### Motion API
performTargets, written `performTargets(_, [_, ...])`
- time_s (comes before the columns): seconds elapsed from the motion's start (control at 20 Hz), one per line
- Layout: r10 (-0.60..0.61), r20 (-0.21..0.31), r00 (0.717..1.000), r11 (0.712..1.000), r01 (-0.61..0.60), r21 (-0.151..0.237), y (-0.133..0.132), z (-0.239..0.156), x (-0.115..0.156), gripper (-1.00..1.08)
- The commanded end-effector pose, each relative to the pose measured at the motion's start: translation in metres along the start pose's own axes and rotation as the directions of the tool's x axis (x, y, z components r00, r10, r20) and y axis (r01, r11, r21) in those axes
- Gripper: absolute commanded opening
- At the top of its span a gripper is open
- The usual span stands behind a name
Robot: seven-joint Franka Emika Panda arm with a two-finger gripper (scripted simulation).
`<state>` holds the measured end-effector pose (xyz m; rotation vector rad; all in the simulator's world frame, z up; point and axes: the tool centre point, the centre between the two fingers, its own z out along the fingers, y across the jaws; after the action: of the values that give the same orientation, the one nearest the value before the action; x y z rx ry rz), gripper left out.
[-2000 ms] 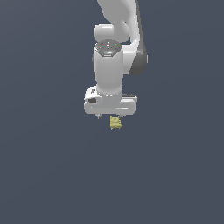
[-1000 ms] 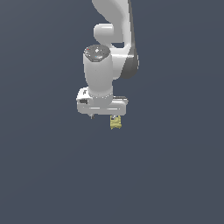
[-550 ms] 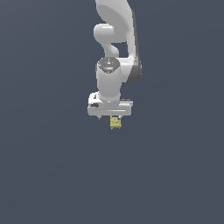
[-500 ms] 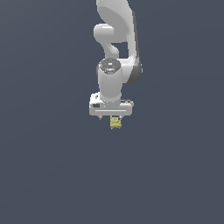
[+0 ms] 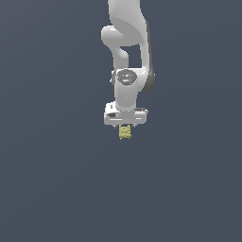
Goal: Pick up the object and move it to a goal position.
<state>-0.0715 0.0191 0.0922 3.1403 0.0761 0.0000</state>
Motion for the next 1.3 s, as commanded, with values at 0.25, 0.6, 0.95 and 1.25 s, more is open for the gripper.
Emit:
performTargets(0.25, [-0.003, 0.001, 1.000, 1.000, 0.003, 0.000, -0.002, 0.005, -0.002, 1.00])
performTargets(0.6, [-0.004, 0.000, 1.000, 1.000, 0.004, 0.000, -0.002, 0.034, -0.004, 1.00])
performTargets(0.95, [-0.004, 0.000, 1.000, 1.000, 0.004, 0.000, -0.002, 0.053, -0.004, 1.00])
performTargets(1.25, [-0.004, 0.000, 1.000, 1.000, 0.004, 0.000, -0.002, 0.053, -0.004, -1.00])
